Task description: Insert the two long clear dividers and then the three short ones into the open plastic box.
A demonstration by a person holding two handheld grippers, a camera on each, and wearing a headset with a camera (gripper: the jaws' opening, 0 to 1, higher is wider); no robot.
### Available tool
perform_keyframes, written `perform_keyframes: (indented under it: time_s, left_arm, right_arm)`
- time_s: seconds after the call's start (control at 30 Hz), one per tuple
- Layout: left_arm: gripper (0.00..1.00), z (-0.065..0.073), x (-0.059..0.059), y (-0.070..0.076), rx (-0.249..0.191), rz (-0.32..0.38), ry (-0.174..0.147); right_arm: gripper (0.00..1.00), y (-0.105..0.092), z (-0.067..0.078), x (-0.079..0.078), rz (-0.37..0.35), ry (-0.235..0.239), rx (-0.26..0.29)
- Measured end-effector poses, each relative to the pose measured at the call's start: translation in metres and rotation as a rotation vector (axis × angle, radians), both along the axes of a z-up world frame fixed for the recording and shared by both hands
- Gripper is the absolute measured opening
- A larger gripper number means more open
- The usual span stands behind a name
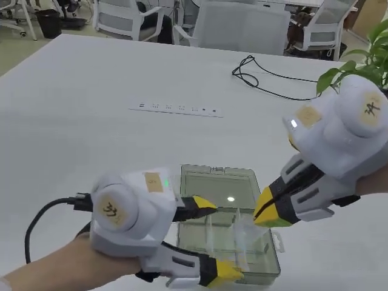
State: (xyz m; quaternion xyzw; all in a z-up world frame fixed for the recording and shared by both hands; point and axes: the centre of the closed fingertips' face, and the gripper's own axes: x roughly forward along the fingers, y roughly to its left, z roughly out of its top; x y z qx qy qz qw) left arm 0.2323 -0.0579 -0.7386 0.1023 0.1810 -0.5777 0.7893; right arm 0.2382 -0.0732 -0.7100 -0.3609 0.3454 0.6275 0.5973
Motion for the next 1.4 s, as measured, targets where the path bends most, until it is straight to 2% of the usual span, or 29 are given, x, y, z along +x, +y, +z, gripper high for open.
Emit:
perform_keyframes:
  time_s: [0.1, 0.13, 0.23, 0.43, 0.8, 1.4]
  left_arm:
    - [0.8, -0.004, 0.004, 0.012, 0.019, 0.047, -0.003]
    - [0.87, -0.006, 0.006, 0.018, 0.029, 0.074, 0.008]
    - [1.0, -0.009, 0.008, 0.026, 0.036, 0.107, 0.015]
    - [1.0, -0.011, 0.008, 0.043, 0.04, 0.154, 0.023]
    - [1.0, -0.009, 0.008, 0.06, 0.028, 0.21, 0.023]
    - [0.97, -0.014, 0.004, 0.073, 0.028, 0.237, 0.038]
  right_arm:
    - [0.02, 0.006, -0.001, 0.006, -0.001, 0.006, -0.007]
    - [0.02, 0.008, -0.001, 0.008, -0.008, 0.011, -0.014]
    - [0.02, 0.016, -0.002, 0.012, 0.001, 0.008, -0.024]
    - [0.02, 0.03, -0.006, 0.021, 0.011, 0.01, -0.025]
    - [0.02, 0.051, -0.023, 0.027, 0.032, 0.011, -0.044]
    - [0.02, 0.055, -0.036, 0.029, 0.036, 0.026, -0.062]
